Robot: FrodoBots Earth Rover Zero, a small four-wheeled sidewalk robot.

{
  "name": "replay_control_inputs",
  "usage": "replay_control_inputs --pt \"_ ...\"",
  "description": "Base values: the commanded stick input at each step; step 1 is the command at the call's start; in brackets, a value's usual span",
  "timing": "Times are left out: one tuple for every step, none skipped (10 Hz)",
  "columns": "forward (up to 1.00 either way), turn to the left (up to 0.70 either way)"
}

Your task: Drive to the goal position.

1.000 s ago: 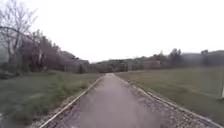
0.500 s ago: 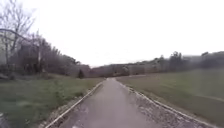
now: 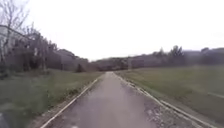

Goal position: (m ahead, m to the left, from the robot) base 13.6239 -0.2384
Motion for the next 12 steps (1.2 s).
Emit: replay_control_inputs --pt "0.70 0.00" --pt "0.70 0.00" --pt "0.70 0.00" --pt "0.70 0.00" --pt "0.70 0.00" --pt "0.70 0.00" --pt "0.70 0.00" --pt "0.70 0.00" --pt "0.70 0.00" --pt "0.70 0.00" --pt "0.70 0.00" --pt "0.70 0.00"
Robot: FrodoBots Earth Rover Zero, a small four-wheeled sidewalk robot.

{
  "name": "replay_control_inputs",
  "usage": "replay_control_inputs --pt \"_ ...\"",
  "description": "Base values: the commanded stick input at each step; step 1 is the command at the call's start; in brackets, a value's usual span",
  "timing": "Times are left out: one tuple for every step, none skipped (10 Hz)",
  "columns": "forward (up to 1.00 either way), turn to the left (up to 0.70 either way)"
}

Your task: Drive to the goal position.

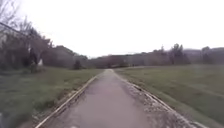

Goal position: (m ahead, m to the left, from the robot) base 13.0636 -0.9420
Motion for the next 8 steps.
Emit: replay_control_inputs --pt "0.70 0.00" --pt "0.70 0.00" --pt "0.70 0.00" --pt "0.70 0.00" --pt "0.70 0.00" --pt "0.70 0.00" --pt "0.70 0.00" --pt "0.70 0.00"
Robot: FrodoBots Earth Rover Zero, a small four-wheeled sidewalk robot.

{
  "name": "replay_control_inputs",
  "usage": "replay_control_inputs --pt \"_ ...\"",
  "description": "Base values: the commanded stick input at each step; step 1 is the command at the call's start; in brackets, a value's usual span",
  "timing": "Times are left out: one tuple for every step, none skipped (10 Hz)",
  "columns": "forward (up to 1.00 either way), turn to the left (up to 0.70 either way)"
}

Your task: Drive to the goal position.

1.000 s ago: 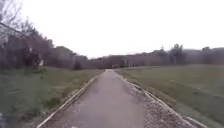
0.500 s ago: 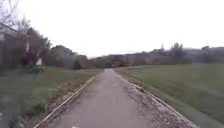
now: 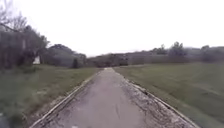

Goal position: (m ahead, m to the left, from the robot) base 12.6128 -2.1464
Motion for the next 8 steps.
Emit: replay_control_inputs --pt "0.70 0.00" --pt "0.70 0.00" --pt "0.70 0.00" --pt "0.70 0.00" --pt "0.70 0.00" --pt "0.70 0.00" --pt "0.70 0.00" --pt "0.70 0.00"
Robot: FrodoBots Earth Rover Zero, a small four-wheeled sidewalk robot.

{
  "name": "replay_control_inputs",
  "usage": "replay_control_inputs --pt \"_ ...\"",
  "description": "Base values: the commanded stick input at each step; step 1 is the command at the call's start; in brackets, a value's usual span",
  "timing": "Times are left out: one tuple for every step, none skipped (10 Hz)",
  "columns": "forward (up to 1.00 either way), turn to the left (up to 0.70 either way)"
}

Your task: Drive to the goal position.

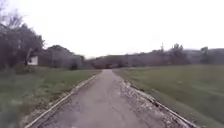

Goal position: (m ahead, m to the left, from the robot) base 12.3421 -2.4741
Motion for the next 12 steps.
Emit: replay_control_inputs --pt "0.70 0.00" --pt "0.70 0.00" --pt "0.70 0.00" --pt "0.70 0.00" --pt "0.70 0.00" --pt "0.70 0.00" --pt "0.70 0.00" --pt "0.70 0.00" --pt "0.70 0.00" --pt "0.70 0.00" --pt "0.70 0.00" --pt "0.70 0.00"
